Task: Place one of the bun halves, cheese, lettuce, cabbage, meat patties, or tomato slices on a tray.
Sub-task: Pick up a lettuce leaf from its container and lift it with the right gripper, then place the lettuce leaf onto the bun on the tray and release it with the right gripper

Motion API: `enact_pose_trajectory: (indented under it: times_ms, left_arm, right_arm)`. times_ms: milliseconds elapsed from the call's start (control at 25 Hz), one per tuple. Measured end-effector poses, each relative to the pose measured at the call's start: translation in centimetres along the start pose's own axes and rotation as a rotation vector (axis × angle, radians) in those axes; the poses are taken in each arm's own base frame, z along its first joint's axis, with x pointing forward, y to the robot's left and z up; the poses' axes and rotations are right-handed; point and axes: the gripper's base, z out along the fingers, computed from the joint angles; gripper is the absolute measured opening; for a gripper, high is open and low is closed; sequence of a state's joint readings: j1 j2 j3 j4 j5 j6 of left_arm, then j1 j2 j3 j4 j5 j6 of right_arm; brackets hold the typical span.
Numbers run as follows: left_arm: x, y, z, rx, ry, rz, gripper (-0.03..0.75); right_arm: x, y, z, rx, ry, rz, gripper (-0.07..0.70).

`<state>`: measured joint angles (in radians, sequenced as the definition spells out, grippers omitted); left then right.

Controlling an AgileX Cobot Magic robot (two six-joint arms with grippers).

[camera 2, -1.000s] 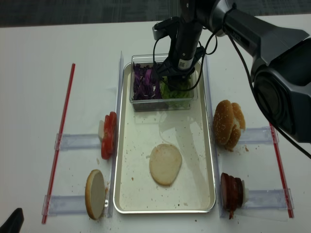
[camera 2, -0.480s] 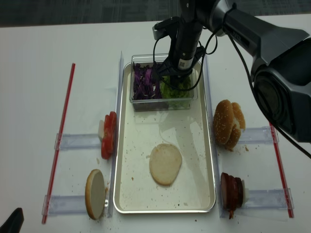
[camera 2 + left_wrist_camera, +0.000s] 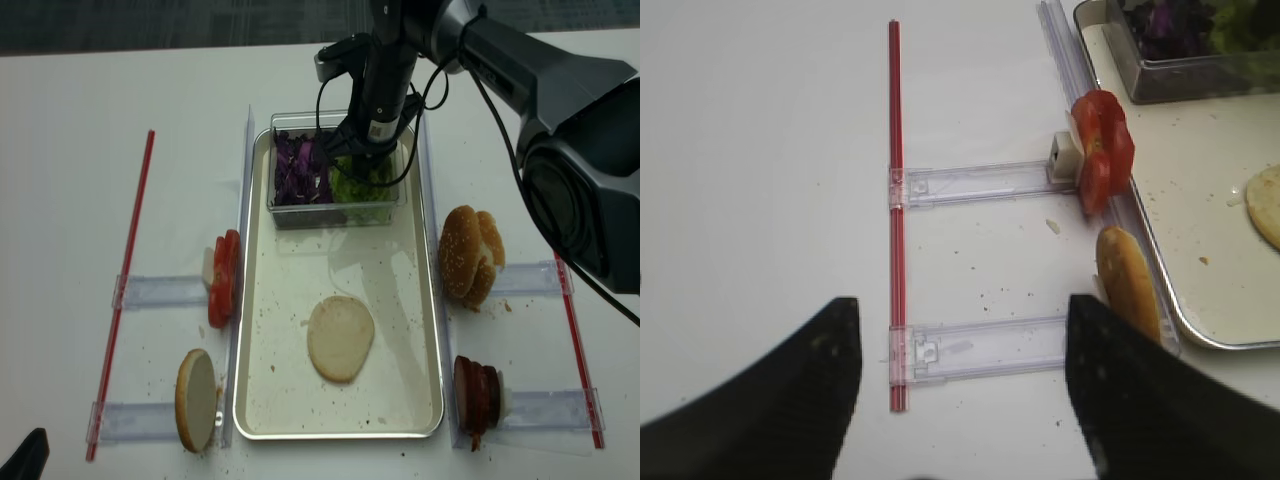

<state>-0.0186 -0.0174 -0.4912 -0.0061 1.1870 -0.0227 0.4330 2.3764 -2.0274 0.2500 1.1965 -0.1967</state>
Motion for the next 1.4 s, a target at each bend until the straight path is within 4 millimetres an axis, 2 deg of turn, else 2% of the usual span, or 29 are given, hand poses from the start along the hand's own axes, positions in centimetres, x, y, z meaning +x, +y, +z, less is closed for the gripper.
enact_pose_trajectory:
  times_ms: [320,680,1080,1400]
  left_arm:
    - [0.0,0.0,0.0,0.000,0.000,0.000,0.410]
    - [0.0,0.0,0.0,0.000,0.000,0.000,0.410]
    - [0.0,0.0,0.0,0.000,0.000,0.000,0.410]
    - [0.0,0.0,0.0,0.000,0.000,0.000,0.410]
  right_arm:
    - [-1.6,0.7,-3.8,0.013,-0.109,0.016,0.089]
    - [-1.5,1.6,-7.3,0.008,-0.170,0.069,0.089]
    - [-1.2,2.5,-9.9,-0.019,-0.220,0.092,0.087]
    - [-1.0,2.6,-10.8,-0.015,-0.237,0.113,0.087]
